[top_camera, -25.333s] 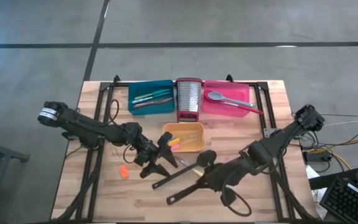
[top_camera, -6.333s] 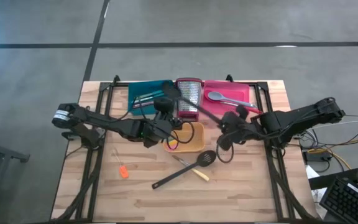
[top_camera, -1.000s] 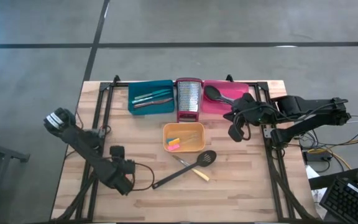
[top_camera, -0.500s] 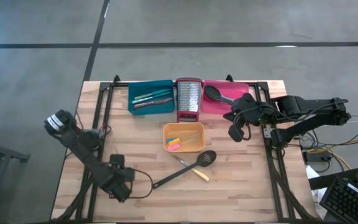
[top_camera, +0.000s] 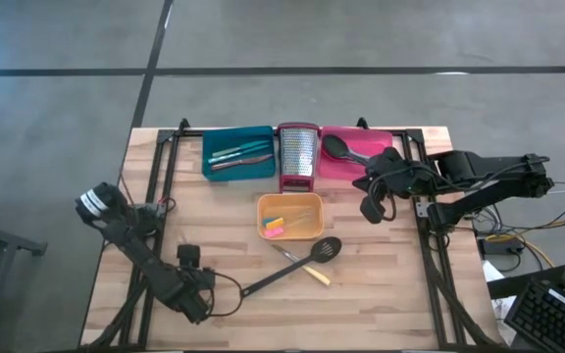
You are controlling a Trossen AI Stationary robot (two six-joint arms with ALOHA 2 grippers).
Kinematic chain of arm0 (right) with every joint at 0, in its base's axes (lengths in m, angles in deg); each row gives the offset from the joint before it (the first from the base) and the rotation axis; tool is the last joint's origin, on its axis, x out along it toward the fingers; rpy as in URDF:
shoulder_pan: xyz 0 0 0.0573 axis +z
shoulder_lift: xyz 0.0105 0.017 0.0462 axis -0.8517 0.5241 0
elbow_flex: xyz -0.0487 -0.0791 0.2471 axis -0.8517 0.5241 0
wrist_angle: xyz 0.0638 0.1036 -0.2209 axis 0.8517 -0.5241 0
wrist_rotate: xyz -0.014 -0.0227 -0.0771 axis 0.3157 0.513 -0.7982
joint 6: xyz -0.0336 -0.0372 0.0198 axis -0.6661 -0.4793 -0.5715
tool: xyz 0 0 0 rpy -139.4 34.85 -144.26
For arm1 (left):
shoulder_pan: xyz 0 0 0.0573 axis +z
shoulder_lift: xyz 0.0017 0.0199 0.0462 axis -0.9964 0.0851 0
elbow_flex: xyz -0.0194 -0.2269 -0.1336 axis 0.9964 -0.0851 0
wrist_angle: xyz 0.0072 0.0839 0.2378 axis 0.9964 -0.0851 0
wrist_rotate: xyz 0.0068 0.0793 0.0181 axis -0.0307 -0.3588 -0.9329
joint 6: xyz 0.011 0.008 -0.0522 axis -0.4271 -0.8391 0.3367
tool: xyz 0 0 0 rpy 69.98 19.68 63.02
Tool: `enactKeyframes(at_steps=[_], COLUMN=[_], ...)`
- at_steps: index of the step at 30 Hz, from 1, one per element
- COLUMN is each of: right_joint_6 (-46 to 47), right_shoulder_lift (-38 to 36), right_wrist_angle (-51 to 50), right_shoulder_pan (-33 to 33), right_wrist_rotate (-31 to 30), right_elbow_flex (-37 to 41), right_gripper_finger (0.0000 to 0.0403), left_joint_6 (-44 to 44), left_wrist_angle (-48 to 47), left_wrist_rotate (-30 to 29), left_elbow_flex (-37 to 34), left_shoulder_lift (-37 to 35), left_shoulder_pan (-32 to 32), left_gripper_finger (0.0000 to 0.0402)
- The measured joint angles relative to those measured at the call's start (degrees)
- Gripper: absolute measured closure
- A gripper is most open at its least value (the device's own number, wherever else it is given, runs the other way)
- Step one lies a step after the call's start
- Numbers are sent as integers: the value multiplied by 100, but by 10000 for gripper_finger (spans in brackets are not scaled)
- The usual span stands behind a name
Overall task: Pick & Place Kitchen Items
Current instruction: Put the orange spatula into the yellow bin
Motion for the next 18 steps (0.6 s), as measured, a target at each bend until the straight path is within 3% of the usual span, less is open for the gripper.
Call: enactKeyframes(at_steps=[10, 14, 18], right_joint_6=[15, 15, 15], right_shoulder_lift=[0, 0, 0], right_wrist_angle=[1, 0, 1], right_shoulder_pan=[0, 0, 0], right_wrist_rotate=[0, 0, -1], right_elbow_flex=[2, 4, 4], right_gripper_finger=[394, 394, 394], left_joint_6=[-469, -658, -998], left_wrist_angle=[-44, -137, -161], left_wrist_rotate=[-720, -1107, -1267], left_elbow_flex=[2, -7, -10], left_shoulder_lift=[401, 553, 707], left_shoulder_pan=[-7, 1, 6], left_gripper_finger=[184, 221, 289])
